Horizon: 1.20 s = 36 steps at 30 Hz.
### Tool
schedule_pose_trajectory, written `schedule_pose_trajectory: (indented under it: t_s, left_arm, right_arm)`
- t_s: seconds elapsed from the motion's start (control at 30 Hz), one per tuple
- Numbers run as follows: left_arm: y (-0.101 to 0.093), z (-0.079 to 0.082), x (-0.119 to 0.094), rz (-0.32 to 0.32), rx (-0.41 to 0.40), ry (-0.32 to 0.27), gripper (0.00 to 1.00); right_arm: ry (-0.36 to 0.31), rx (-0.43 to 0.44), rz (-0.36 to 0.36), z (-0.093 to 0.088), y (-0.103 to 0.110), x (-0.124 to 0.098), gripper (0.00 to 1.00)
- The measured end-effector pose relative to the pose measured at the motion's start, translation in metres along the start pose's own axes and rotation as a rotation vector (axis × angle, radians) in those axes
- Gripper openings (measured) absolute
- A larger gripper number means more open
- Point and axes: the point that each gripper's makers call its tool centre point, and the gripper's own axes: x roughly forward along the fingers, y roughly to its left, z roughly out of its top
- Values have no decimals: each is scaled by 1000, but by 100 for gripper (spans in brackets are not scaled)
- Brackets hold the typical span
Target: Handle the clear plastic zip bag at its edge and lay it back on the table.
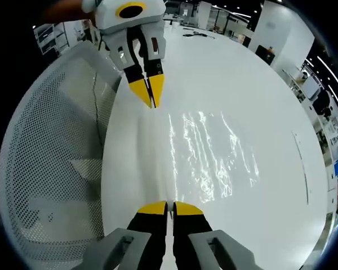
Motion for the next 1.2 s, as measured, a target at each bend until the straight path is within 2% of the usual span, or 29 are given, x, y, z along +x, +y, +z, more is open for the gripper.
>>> schedule_pose_trajectory:
  t_s: [0.23, 0.33, 0.63, 0.77, 0.93, 1.2]
  left_arm:
    - [1, -4, 0, 5, 14, 7, 0]
    - [2, -5, 0, 22, 59, 8, 0]
    - [5, -8, 0, 38, 95, 4, 0]
    - [5, -6, 1, 40, 103, -1, 0]
    - [5, -2, 3, 46, 121, -6, 0]
    - [6, -2, 3, 51, 136, -2, 0]
  right_arm:
    - [-10, 11, -8, 6, 0, -1, 0]
    - [-16, -6, -4, 7, 2, -2, 0]
    - [-53, -38, 1, 11, 2, -1, 0]
    - [-114, -24, 13, 24, 5, -2, 3]
    - [-149, -14, 8, 36, 5, -4, 6]
    - [-168, -22, -6, 46, 0, -8, 6]
